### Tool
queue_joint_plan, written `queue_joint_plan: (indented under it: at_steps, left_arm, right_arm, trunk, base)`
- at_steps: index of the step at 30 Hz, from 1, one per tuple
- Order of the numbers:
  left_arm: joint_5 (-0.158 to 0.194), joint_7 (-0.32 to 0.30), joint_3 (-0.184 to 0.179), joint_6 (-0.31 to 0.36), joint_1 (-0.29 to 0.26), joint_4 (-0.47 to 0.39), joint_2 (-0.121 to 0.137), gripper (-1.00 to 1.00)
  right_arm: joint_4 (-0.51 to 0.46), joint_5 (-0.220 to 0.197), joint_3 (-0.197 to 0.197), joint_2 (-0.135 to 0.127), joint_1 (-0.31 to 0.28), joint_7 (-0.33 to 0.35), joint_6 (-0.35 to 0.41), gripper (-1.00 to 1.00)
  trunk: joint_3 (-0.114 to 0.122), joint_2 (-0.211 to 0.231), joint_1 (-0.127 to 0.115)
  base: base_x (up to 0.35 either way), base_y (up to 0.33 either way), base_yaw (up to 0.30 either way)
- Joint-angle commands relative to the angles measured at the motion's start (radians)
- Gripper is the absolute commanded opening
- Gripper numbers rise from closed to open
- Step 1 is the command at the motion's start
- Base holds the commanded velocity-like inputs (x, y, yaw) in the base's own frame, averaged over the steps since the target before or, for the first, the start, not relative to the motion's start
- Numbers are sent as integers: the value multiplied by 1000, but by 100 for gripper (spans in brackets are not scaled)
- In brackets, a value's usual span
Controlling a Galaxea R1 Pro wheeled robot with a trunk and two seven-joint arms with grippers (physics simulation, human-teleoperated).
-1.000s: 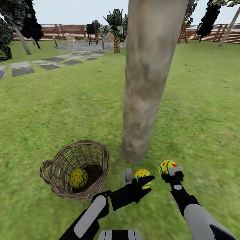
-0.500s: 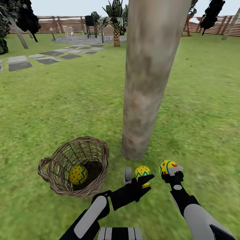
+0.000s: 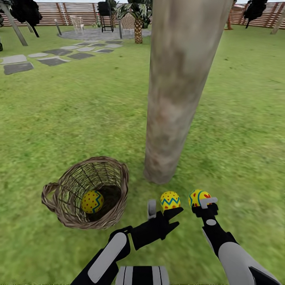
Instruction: Take the three Easter eggs out of the wicker basket on the lawn in the garden, then place them on the lawn next to a single tree (choose any tree) so that all three eggs are next to the same tree and none are left in the basket.
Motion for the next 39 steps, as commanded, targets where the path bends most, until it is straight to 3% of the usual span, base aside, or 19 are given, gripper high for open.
queue_joint_plan:
  at_steps: [1,14,17,19,21,39]
  left_arm:
    - [4,-1,0,4,0,0,0,100]
    - [4,-1,-1,4,0,1,-2,100]
    - [4,-1,-10,4,0,0,-2,100]
    - [3,0,-42,-11,0,0,-2,100]
    - [4,0,-49,-34,0,0,-2,100]
    - [3,3,-50,-41,0,2,-2,100]
  right_arm:
    - [2,10,-8,1,-1,0,-6,-100]
    - [-11,16,-5,2,-7,-3,-2,-100]
    - [21,25,-5,0,-70,-29,8,-100]
    - [106,12,-6,-4,-146,-44,9,-100]
    - [144,9,-7,-14,-171,-46,8,-100]
    - [131,12,-7,-14,-177,-46,9,-100]
  trunk:
    - [-5,-1,0]
    - [-55,-4,6]
    - [-66,-4,7]
    - [-74,-5,8]
    - [-82,-5,9]
    - [-151,-9,17]
  base:
    - [0,0,0]
    - [0,0,0]
    - [0,0,0]
    - [0,0,0]
    - [0,0,0]
    - [0,0,0]
